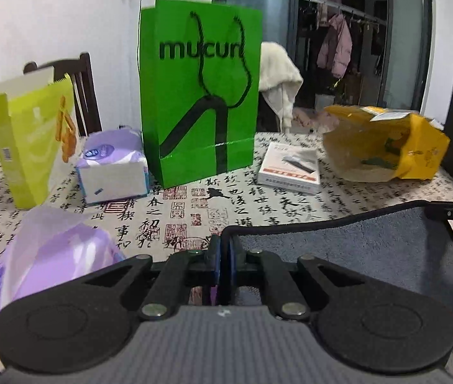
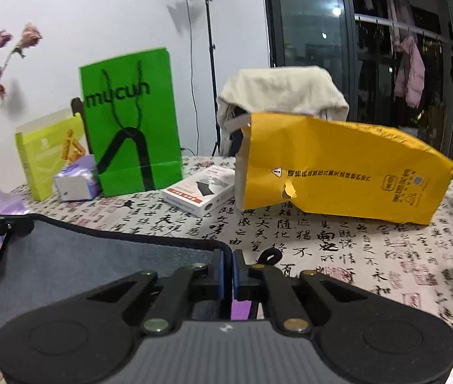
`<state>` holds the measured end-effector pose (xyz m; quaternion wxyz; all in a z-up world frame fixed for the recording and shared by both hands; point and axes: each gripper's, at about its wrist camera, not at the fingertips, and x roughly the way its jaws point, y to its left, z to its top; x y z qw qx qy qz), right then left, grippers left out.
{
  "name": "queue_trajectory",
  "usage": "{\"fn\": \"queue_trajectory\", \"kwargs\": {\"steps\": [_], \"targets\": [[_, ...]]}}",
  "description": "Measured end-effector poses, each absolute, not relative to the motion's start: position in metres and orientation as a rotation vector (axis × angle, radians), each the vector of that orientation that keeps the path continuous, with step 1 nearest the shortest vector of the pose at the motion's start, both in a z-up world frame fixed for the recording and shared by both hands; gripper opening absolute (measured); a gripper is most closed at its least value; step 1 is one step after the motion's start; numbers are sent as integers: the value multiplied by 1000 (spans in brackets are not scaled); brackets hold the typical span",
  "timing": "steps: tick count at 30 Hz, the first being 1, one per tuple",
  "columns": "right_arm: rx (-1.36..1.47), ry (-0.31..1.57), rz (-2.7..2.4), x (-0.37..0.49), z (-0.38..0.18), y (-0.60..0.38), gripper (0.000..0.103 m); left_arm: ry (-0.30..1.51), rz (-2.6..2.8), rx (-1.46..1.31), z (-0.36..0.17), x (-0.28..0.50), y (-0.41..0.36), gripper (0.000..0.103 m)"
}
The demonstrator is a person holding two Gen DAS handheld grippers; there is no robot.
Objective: Fold towel
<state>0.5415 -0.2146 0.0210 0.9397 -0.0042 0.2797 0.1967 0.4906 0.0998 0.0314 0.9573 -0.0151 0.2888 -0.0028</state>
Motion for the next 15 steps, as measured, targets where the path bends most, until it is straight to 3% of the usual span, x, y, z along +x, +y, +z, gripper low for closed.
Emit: {"fn": "queue_trajectory", "kwargs": {"steps": [4,5,7,9,11,15], "targets": [[-26,633,370,574,3,-206,6,616,-3,-3,18,516,100,9],[-21,664,362,582,-3,-205,12,622,4,7,15,519,101,10],[26,696,337,592,-11,-211,18,625,14,4,10,522,104,20],[47,689,327,594,-14,-216,25,607,15,-4,7,518,107,54],[52,679,320,592,-14,-222,39,581,27,20,7,511,107,59],[58,663,317,586,-9,-230,44,580,12,15,12,501,107,66]]}}
